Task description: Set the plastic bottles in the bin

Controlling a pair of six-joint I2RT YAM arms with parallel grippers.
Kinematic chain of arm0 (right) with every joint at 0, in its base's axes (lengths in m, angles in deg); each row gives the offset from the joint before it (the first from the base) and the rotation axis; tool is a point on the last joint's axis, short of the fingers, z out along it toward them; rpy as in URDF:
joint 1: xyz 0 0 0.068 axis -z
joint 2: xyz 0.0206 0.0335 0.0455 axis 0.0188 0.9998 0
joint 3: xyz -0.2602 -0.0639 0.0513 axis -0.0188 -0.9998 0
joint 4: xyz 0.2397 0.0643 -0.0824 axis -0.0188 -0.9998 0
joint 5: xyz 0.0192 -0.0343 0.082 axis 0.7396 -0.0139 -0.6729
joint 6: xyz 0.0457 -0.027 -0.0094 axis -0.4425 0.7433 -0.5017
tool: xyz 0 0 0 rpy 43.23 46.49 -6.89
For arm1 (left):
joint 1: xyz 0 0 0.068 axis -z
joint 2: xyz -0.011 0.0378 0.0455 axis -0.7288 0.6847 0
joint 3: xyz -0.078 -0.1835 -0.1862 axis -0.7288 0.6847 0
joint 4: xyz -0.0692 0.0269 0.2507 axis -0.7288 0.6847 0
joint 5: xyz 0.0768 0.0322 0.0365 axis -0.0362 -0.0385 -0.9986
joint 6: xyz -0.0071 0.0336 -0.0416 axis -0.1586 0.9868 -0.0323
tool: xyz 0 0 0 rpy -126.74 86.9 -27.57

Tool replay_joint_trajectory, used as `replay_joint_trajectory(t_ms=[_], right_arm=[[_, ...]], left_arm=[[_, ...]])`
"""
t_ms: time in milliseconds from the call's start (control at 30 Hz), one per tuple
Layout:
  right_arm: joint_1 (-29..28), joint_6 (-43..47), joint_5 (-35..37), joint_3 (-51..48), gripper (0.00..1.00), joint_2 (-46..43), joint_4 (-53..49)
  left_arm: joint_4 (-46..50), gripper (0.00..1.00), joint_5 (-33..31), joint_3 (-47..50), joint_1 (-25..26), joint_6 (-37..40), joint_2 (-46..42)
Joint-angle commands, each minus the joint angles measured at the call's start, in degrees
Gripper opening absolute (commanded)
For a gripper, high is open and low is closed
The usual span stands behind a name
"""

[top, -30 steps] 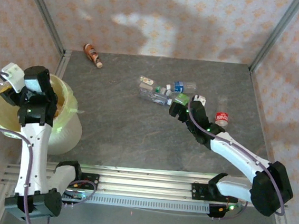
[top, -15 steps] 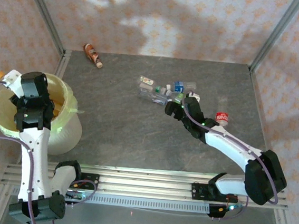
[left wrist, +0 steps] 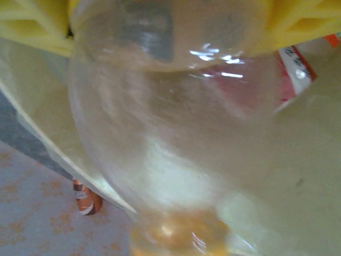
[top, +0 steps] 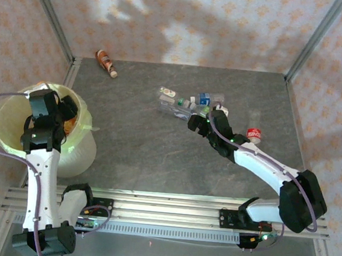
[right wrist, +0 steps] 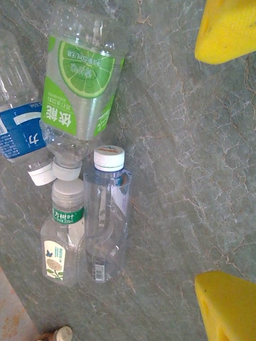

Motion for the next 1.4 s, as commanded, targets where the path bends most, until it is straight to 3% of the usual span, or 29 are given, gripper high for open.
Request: replay_joint_trajectory(t_ms=[0,267,400,700,867,967,1100,1367], right_arm=[[0.5,-0.6,0.3,2.0,1.00,0.5,-0.6],[0.5,0.0,0.4,2.0,1.00,0.8,-0.7],[0.5,-0.3,0.3,2.0,1.00,1.0,-0.7],[5.3,2.2,-3.7,1.8,0.99,-0.6,-1.9],[10.6,11.3,-9.7,4.8,0.99,0.5,-6.8],[13.3,21.3,-16.0,7.9,0.99,2.7,-12.3],[15.7,31.0,-16.8,13.3,0.99,6.7,-19.7],[18.4,43.6,-20.0,18.8,1.00,13.4,-21.6]], left_arm=[[0.3,0.85,1.5,-0.8,0.0,1.3,-1.0],[2.4,0.96,-2.1,-5.2,0.0,0.3,-0.8],[3.2,1.00,-1.0,-7.4,0.0,-1.0,0.1],[2.3,1.00,10.1,-11.7,0.0,-9.2,0.3],[-1.7,1.00,19.1,-12.3,1.4,-14.3,0.5],[-1.8,1.00,20.6,-14.4,4.8,-14.3,1.7],[-1.9,1.00,19.8,-17.1,12.0,-13.9,4.4],[-6.7,1.00,14.8,-18.3,25.8,-14.6,10.2]])
